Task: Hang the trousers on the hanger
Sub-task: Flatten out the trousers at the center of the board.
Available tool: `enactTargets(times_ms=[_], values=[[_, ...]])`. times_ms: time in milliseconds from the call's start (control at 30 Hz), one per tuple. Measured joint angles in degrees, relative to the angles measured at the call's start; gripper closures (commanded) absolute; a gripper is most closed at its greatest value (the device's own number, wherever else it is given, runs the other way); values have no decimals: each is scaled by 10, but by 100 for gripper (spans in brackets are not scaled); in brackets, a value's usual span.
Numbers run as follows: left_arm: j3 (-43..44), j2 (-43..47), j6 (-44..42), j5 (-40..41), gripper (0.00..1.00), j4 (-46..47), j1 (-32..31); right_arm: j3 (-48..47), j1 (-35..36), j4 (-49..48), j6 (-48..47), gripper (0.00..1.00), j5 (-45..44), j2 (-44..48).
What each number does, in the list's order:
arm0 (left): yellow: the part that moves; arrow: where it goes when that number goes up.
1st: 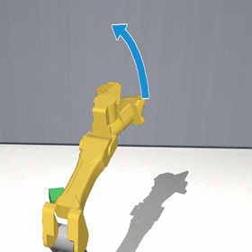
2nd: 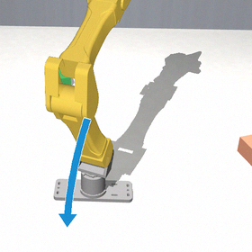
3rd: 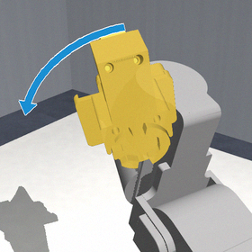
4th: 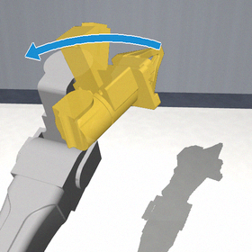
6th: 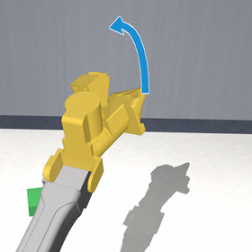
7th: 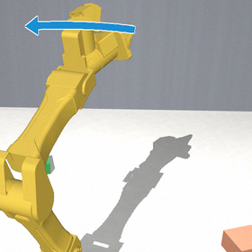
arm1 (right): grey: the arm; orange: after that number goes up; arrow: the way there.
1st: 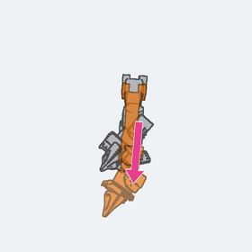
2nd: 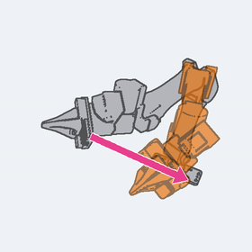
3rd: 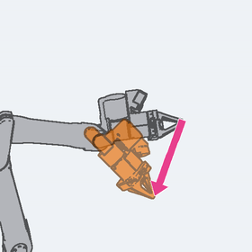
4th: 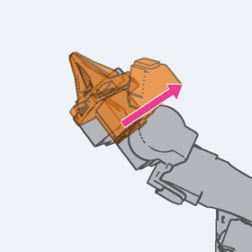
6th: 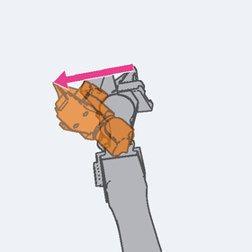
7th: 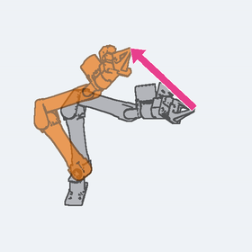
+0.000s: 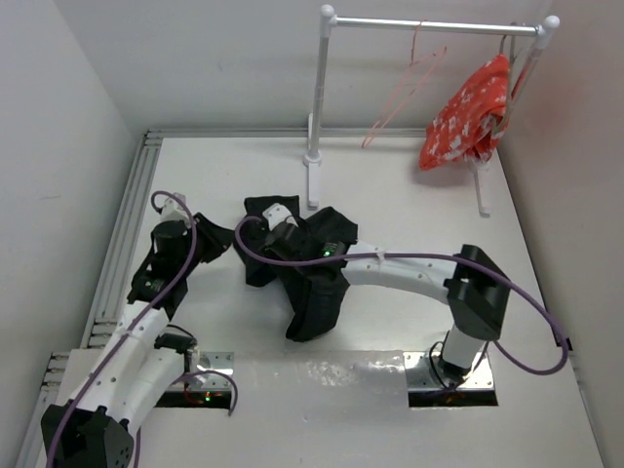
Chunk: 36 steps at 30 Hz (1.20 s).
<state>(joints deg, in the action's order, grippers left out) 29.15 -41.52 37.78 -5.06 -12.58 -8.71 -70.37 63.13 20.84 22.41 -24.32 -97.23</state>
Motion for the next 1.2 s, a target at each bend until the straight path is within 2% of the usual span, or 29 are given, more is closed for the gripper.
enactTargets(times_ms=[300,633,667,700,767,800,900,1067,1200], values=[[-104,9,21,-12,72,8,0,-47,0,-37,0,40,-59,-111],[-167,19,30,-47,65,20,-20,-44,0,-73,0,48,-166,-132],[-171,21,30,-48,63,22,-29,-41,0,-77,0,53,-177,-131],[-178,27,30,-48,59,26,-38,-35,-1,-84,0,64,-185,-130],[-195,44,30,-49,56,31,-57,-21,-3,-90,3,71,-195,-127],[-202,51,31,-50,56,33,-66,-12,-5,-93,5,81,-196,-124],[-219,48,31,-50,52,48,-86,9,-14,-92,14,97,-197,-113],[-224,-27,28,-48,52,94,-100,58,-28,-94,29,100,-207,-67],[-217,-83,28,-35,52,139,-109,127,-37,-100,34,100,-219,41]])
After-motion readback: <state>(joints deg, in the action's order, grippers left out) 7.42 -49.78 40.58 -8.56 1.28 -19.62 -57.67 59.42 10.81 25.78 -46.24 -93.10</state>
